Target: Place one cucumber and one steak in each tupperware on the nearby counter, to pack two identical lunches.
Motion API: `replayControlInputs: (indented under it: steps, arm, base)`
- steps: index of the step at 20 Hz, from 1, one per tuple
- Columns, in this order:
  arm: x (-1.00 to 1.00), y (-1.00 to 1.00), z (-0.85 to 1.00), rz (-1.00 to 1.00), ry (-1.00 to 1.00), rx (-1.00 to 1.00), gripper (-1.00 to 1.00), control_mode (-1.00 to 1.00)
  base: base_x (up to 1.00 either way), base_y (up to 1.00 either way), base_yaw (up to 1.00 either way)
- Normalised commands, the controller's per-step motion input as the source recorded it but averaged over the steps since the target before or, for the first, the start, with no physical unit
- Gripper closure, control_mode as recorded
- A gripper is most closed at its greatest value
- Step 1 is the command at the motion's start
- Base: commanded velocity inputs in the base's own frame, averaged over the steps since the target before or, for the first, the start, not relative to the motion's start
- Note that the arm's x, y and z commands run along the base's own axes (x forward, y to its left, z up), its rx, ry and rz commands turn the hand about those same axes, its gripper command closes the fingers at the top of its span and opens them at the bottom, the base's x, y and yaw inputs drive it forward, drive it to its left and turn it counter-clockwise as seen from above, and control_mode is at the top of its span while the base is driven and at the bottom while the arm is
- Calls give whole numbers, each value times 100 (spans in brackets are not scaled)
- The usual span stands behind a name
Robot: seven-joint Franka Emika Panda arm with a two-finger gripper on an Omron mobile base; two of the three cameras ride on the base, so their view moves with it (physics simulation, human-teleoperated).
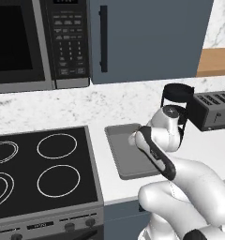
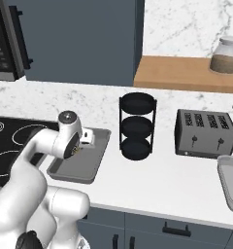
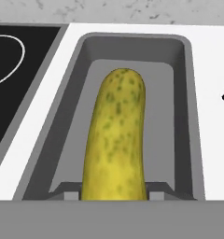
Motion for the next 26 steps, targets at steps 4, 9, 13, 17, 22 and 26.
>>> replayControlInputs:
  steps: [4,9,13,17,22,26]
  arm:
    - [30,0,-48,0,0,0,100,-100]
    - [23,0,-42,0,-2,-1,100,-100]
    - [32,0,-34,0,-10,-4,-100,-100]
    - [42,0,-41,0,-20,-8,-100,-100]
    - [16,0,-7,0,-9,-2,-100,-100]
    - [-66,0,81,0,-3,1,-100,-100]
  base:
    - [0,0,0]
    - [0,0,0]
    - [0,0,0]
    - [0,0,0]
    - [0,0,0]
    - [0,0,0]
